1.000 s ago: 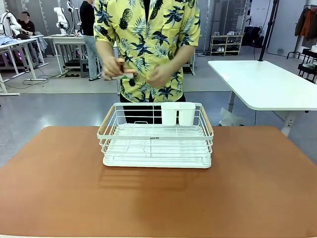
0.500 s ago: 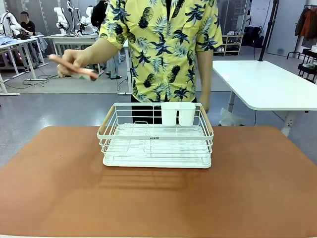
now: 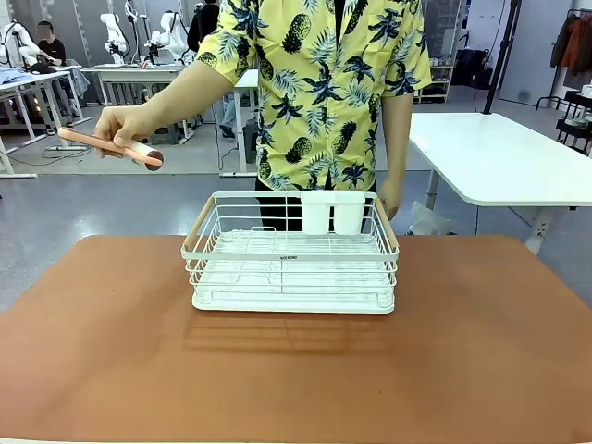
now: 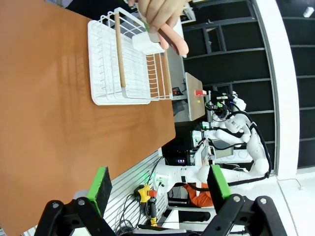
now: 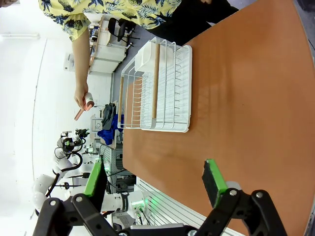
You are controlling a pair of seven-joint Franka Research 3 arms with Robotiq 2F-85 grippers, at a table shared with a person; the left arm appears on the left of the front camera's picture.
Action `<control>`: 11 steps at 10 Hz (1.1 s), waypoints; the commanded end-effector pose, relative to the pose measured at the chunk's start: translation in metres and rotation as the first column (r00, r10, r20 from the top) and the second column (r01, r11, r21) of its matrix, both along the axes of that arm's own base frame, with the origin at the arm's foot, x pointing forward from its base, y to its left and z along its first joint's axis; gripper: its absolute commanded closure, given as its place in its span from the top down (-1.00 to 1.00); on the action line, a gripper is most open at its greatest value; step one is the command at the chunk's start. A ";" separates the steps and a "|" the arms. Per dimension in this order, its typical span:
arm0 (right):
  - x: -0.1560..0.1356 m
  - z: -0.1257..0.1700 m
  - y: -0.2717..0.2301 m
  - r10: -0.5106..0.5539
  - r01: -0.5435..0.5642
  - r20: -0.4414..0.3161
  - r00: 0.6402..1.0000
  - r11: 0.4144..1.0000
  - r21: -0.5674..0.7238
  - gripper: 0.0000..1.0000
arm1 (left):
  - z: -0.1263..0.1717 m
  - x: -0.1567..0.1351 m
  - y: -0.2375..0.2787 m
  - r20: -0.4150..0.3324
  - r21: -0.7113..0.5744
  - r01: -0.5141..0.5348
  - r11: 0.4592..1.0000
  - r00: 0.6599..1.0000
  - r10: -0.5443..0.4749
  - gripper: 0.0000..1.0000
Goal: Clean the table.
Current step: Pick up the Lint Roller when the human hands it over.
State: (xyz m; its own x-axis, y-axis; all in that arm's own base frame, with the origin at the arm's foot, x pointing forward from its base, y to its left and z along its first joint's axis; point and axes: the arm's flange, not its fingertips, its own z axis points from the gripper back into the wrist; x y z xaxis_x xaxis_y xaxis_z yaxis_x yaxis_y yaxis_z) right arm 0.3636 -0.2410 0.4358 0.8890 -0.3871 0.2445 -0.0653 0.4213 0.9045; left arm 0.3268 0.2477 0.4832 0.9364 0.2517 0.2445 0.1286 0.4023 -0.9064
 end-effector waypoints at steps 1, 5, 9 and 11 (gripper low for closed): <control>-0.002 0.001 0.000 0.008 -0.008 0.009 1.000 1.000 0.007 1.00 | 0.034 0.004 -0.025 -0.109 0.056 -0.047 0.997 0.993 0.053 1.00; -0.002 0.001 0.000 0.008 -0.008 0.009 1.000 1.000 0.007 1.00 | 0.067 0.039 -0.080 -0.186 0.116 -0.207 0.972 0.956 0.226 1.00; -0.002 0.001 0.000 0.008 -0.008 0.009 1.000 1.000 0.007 1.00 | 0.077 0.057 -0.139 -0.166 0.168 -0.344 0.924 0.914 0.370 1.00; -0.002 0.001 0.000 0.008 -0.008 0.009 1.000 1.000 0.007 1.00 | 0.071 0.058 -0.164 -0.162 0.211 -0.430 0.878 0.870 0.465 1.00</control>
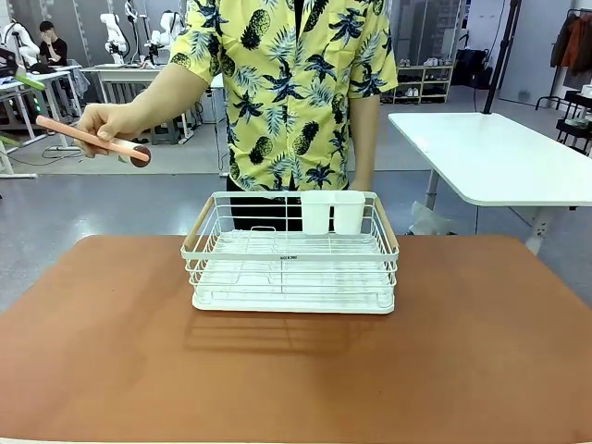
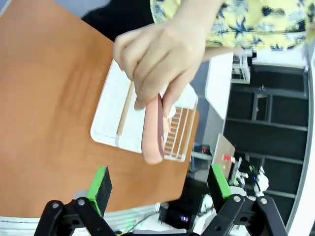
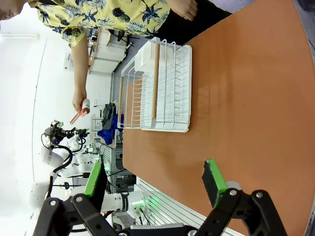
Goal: Clean the table.
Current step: Pick up the Lint Roller when the human hands it over.
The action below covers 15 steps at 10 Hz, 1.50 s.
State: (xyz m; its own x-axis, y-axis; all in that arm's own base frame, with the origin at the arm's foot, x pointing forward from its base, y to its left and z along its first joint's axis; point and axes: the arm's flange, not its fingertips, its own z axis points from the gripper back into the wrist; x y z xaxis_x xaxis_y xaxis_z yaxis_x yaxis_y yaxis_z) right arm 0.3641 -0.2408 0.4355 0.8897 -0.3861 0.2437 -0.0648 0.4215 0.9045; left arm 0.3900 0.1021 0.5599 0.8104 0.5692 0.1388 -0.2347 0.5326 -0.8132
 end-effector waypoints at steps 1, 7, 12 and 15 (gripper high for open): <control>-0.002 0.002 0.000 0.007 -0.007 0.010 1.000 1.000 0.008 1.00 | -0.011 -0.002 -0.025 -0.014 0.024 -0.103 0.994 0.995 0.104 1.00; -0.002 0.002 0.000 0.007 -0.007 0.010 1.000 1.000 0.008 1.00 | -0.040 0.014 -0.035 0.052 0.040 -0.217 0.975 0.975 0.215 1.00; -0.002 0.002 0.000 0.007 -0.007 0.010 1.000 1.000 0.008 1.00 | -0.045 0.022 -0.030 0.091 -0.028 -0.228 0.973 0.969 0.229 0.53; -0.002 0.002 0.000 0.007 -0.007 0.010 1.000 1.000 0.008 1.00 | -0.045 0.021 -0.032 0.090 -0.035 -0.225 0.974 0.970 0.228 -0.13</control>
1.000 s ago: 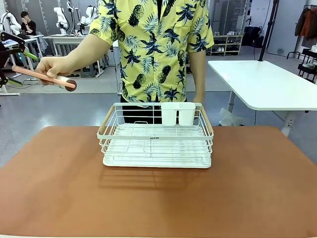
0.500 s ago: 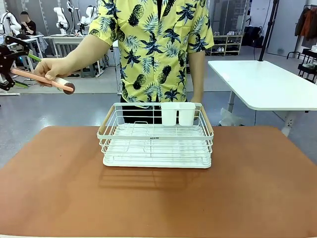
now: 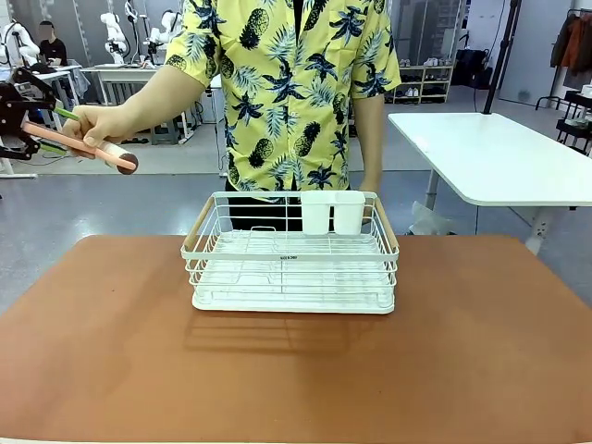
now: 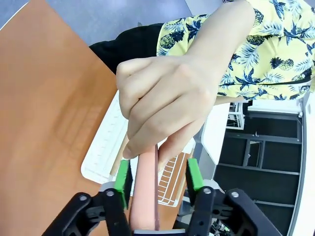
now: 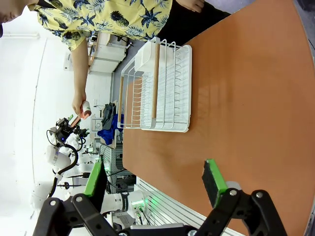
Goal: Clean the table.
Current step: Pick up the Lint Roller when the human hands it over.
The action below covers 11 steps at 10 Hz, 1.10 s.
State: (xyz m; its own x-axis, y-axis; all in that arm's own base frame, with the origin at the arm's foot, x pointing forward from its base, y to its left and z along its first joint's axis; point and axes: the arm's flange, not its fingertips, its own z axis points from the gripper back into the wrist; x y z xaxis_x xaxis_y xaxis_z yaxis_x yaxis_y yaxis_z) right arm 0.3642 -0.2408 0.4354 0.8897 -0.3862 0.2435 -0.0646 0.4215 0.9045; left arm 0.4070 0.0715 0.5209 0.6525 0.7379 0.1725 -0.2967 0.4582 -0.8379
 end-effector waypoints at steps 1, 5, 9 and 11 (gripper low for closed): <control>-0.002 0.002 0.000 0.007 -0.007 0.010 1.000 1.000 0.008 1.00 | -0.006 0.005 -0.002 0.036 -0.004 -0.005 1.000 0.999 0.005 -0.23; -0.002 0.002 0.000 0.007 -0.007 0.010 1.000 1.000 0.008 1.00 | -0.005 0.003 -0.003 0.048 0.009 -0.007 1.000 0.999 0.006 -0.98; -0.002 0.002 0.000 0.007 -0.007 0.010 1.000 1.000 0.008 1.00 | 0.000 0.000 0.000 0.006 0.009 0.002 1.000 1.000 -0.002 -1.00; -0.002 0.002 0.000 0.007 -0.007 0.010 1.000 1.000 0.008 1.00 | 0.000 0.000 0.000 0.006 0.009 0.002 1.000 1.000 -0.002 -1.00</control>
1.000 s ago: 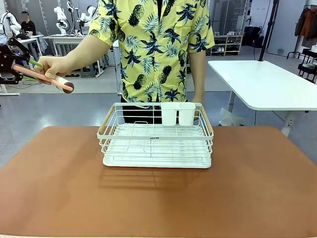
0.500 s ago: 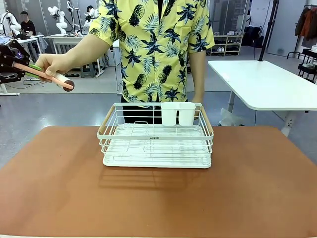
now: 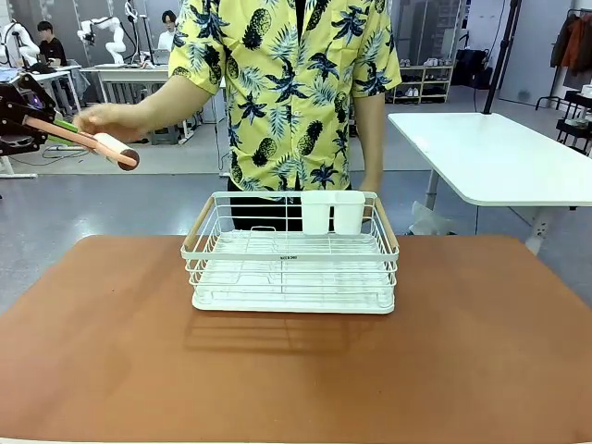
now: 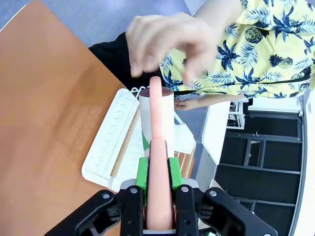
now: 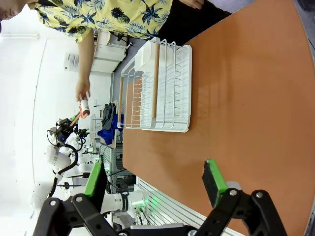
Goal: Clean the table.
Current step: Pick up the Lint Roller when the human hands it over, then clean the table with the Lint Roller when the human lifts the Dish drying rack.
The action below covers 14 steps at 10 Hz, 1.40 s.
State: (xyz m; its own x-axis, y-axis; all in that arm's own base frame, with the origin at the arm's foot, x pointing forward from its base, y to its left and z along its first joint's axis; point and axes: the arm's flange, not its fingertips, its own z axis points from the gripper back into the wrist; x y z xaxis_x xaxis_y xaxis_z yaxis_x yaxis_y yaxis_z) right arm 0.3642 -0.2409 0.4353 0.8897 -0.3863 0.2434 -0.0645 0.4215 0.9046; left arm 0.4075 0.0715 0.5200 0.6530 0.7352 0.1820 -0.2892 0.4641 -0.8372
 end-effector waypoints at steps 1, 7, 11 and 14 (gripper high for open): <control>-0.002 0.002 0.000 0.007 -0.007 0.010 1.000 1.000 0.008 1.00 | 0.000 0.000 0.000 -0.002 0.003 -0.001 1.000 1.000 0.001 -1.00; -0.002 0.002 0.000 0.007 -0.007 0.010 1.000 1.000 0.008 1.00 | 0.000 0.000 0.000 -0.002 0.003 -0.001 1.000 1.000 0.001 -1.00; -0.002 0.002 0.000 0.007 -0.007 0.010 1.000 1.000 0.008 1.00 | 0.000 0.000 0.000 -0.002 0.003 -0.001 1.000 1.000 0.001 -1.00; -0.002 0.002 0.000 0.007 -0.007 0.010 1.000 1.000 0.008 1.00 | 0.000 0.000 0.000 -0.002 0.003 -0.001 1.000 1.000 0.001 -1.00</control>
State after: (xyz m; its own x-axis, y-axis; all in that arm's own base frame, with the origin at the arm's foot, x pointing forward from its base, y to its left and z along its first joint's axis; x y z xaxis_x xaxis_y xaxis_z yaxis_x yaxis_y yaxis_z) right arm 0.3642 -0.2409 0.4353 0.8897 -0.3863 0.2434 -0.0645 0.4214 0.9046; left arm 0.4075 0.0714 0.5198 0.6532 0.7351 0.1817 -0.2896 0.4643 -0.8370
